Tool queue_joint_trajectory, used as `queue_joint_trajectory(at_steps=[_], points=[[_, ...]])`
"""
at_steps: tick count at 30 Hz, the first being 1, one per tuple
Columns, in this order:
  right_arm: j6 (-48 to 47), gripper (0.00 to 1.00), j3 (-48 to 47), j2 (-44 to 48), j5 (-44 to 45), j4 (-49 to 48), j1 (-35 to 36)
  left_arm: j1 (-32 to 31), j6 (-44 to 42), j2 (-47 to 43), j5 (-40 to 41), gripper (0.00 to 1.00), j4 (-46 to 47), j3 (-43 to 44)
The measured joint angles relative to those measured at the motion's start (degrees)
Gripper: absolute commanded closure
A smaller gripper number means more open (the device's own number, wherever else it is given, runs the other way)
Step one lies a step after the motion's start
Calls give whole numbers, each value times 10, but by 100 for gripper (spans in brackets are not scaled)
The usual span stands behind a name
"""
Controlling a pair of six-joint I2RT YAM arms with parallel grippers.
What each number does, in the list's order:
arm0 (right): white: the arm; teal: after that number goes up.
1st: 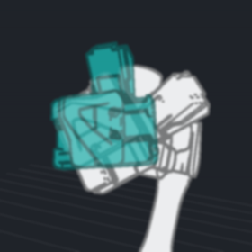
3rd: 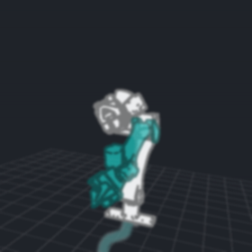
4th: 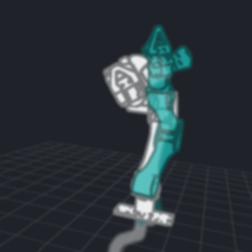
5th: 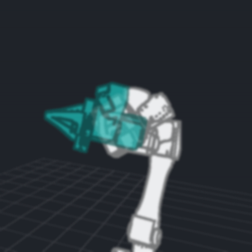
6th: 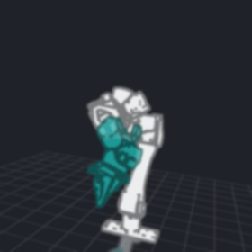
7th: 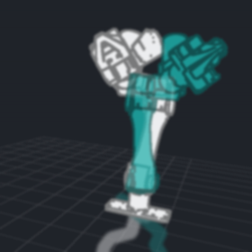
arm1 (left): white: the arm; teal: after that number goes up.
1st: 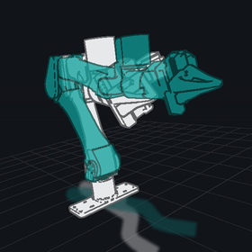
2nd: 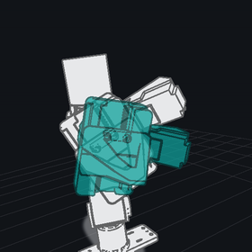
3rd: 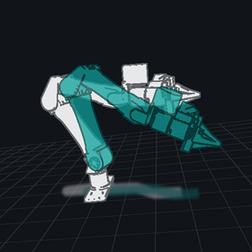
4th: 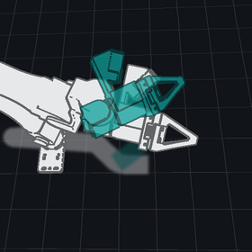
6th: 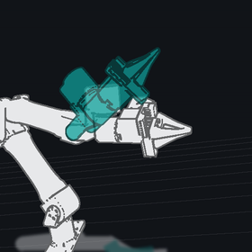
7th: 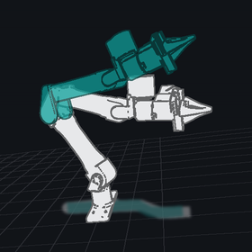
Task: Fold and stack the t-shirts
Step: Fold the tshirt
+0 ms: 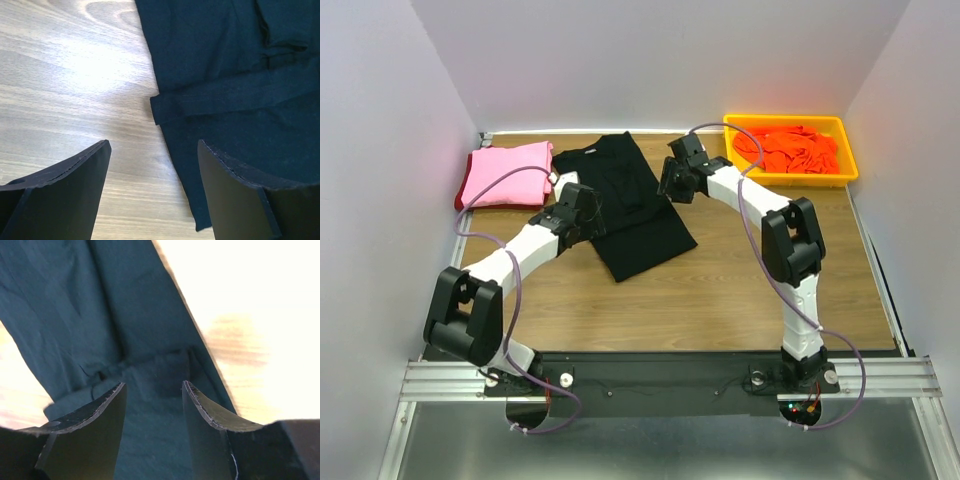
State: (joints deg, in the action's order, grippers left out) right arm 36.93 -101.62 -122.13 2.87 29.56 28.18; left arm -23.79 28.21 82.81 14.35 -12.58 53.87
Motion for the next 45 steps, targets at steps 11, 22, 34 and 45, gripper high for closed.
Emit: queue_joint_trajectory(at_steps=[11, 22, 34, 45], points=[[15, 57, -14, -45, -3, -4, -9, 38, 35, 84, -6, 25, 12, 5], [15, 72, -14, -51, -3, -4, -15, 49, 45, 125, -42, 31, 40, 10], [12, 90, -14, -51, -5, -4, -19, 49, 50, 150, -64, 64, 59, 25], [5, 96, -14, -51, -5, -4, -19, 49, 52, 162, -79, 71, 68, 33]])
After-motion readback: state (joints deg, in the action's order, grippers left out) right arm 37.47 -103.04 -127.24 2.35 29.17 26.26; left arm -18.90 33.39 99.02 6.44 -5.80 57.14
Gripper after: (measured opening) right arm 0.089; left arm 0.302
